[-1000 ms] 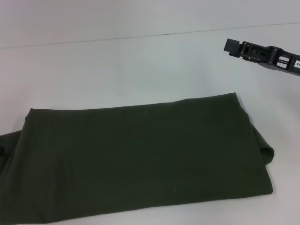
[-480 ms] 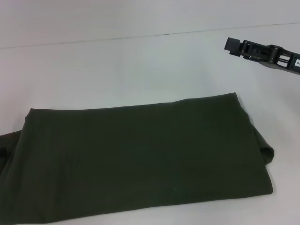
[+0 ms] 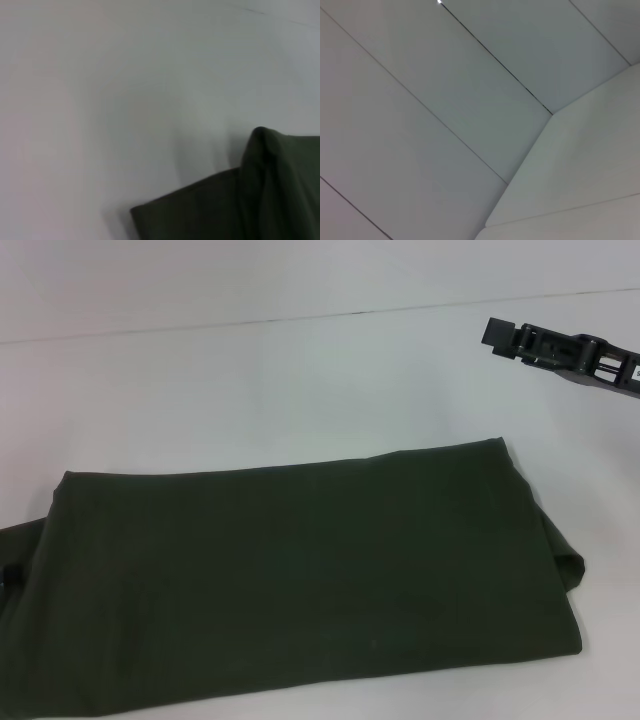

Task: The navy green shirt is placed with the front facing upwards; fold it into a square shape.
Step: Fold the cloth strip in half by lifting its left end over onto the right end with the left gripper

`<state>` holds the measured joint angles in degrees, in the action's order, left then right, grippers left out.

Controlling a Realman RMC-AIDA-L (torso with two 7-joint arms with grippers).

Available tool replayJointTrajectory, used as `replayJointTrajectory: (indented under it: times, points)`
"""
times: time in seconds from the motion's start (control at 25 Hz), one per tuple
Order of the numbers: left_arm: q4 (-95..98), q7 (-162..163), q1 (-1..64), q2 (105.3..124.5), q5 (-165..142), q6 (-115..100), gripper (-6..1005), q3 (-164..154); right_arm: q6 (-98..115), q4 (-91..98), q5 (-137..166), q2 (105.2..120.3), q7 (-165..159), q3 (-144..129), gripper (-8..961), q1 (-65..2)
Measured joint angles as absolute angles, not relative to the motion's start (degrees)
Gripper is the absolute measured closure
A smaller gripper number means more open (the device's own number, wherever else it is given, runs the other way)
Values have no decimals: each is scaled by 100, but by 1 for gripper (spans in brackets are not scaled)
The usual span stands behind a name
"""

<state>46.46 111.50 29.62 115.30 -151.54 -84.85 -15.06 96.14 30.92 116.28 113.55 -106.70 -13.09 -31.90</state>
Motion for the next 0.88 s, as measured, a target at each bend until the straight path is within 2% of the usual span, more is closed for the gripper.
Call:
replayJointTrajectory:
  times: [0.88]
  points:
    - [4676,11102,2994,11522,-15150,-8533,60,-1580,9589,3059,11627,11362,-10668,-1320,65,-3181]
